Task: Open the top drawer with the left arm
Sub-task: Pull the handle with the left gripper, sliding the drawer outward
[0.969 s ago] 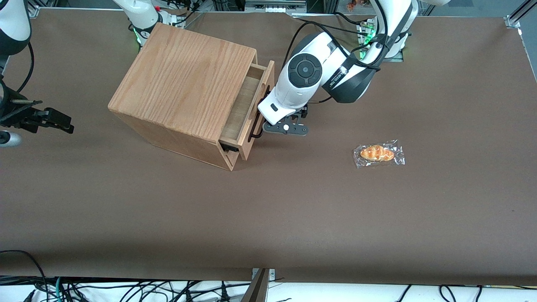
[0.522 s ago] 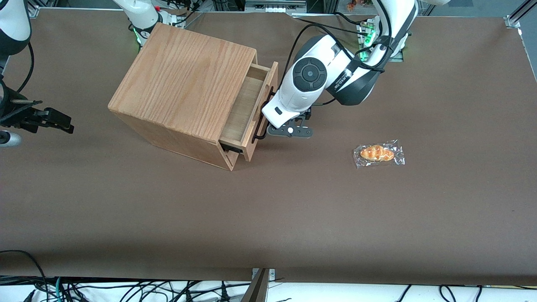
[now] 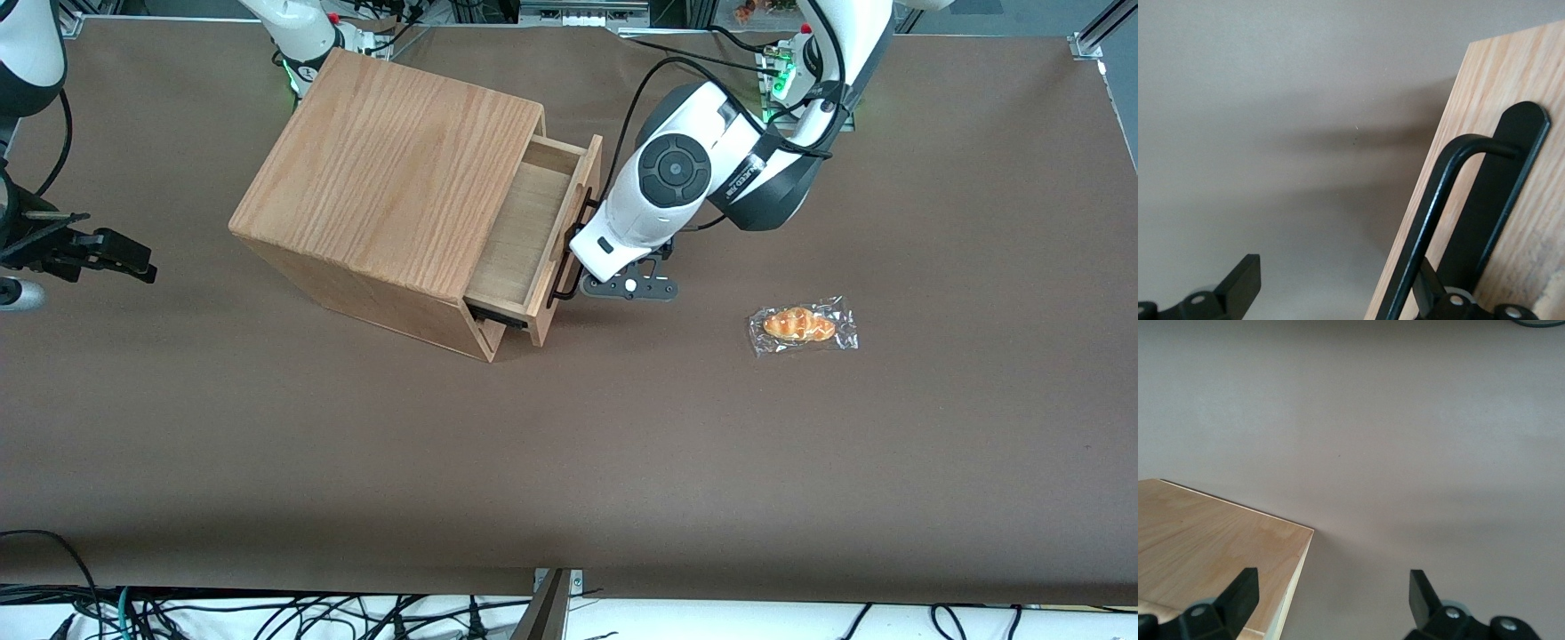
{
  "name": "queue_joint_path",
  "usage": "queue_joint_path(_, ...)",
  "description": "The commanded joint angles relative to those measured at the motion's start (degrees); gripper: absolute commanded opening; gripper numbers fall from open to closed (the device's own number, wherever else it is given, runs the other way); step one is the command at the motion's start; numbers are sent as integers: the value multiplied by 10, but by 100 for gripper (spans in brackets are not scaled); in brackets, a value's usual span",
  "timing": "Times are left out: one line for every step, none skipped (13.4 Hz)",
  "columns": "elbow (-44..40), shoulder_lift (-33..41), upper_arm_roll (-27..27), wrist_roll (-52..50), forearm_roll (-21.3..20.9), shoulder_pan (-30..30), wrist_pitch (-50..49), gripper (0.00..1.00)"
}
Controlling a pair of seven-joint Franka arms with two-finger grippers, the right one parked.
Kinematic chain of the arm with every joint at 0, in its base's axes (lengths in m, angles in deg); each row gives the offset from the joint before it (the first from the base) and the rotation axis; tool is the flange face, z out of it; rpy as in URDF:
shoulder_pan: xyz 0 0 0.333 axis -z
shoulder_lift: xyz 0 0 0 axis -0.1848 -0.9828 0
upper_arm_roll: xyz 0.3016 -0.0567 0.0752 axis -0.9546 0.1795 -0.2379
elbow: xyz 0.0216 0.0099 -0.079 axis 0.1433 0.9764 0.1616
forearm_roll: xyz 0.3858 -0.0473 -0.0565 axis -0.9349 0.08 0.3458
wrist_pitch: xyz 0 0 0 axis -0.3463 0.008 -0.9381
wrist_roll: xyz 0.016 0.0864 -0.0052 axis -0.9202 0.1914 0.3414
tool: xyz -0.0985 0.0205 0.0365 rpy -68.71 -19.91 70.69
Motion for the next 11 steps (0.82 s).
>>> queue_joint_path(7, 15, 2, 15, -17, -11, -13, 100)
queue_joint_path(7, 15, 2, 15, -17, -12, -13, 100)
queue_joint_path(7, 16, 2, 15, -17, -12, -15, 100)
queue_joint_path(6, 16, 1, 15, -17, -12, -17, 100)
queue_joint_path(6, 17, 2, 15, -17, -12, -19, 100)
queue_joint_path(6, 17, 1, 15, -17, -12, -20, 100)
queue_joint_path(6, 18, 1, 16, -17, -13, -21, 100)
queue_joint_path(6, 19, 1, 16, -17, -16, -22, 100)
queue_joint_path(6, 20, 1, 17, -17, -18, -26, 100)
queue_joint_path(7, 20, 1, 23, -17, -21, -29, 100)
queue_joint_path(7, 21, 1, 32, -17, -23, -31, 100)
